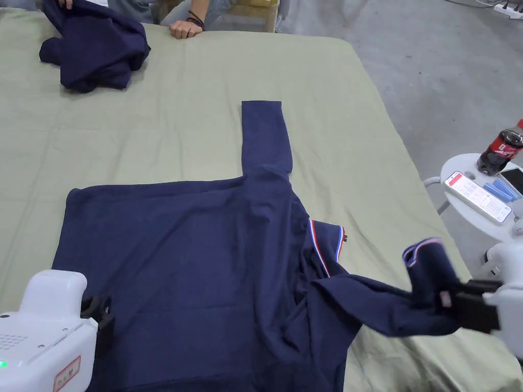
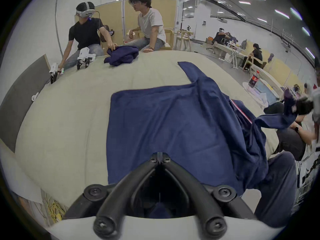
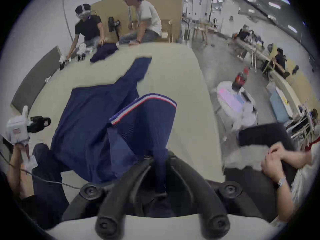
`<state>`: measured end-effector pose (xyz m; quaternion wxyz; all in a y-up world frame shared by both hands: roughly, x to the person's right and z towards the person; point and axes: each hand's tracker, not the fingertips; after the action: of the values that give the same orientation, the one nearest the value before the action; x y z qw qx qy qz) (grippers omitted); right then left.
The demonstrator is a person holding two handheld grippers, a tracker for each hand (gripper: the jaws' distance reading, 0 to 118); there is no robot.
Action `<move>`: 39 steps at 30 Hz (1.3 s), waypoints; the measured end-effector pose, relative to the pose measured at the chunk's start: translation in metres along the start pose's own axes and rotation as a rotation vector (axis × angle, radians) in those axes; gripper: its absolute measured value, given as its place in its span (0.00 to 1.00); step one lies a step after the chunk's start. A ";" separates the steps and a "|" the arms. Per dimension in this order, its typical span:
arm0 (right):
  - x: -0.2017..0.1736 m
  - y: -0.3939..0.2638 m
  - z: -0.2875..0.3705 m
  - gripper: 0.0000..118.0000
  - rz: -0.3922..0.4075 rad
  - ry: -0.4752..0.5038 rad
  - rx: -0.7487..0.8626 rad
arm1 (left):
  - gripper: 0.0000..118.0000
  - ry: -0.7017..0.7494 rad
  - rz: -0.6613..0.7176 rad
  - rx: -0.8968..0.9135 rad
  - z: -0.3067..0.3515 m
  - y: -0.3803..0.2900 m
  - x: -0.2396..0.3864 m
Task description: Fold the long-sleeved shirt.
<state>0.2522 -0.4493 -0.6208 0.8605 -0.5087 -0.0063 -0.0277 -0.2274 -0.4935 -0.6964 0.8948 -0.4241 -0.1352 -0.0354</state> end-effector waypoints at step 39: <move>-0.091 0.099 -0.101 0.30 -0.034 0.173 0.255 | 0.00 -0.027 0.072 0.009 -0.023 0.011 0.004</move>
<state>0.1647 -0.4865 -0.7595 0.9149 -0.3906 0.0559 -0.0852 -0.2164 -0.5038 -0.7171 0.8955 -0.4250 -0.1320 0.0028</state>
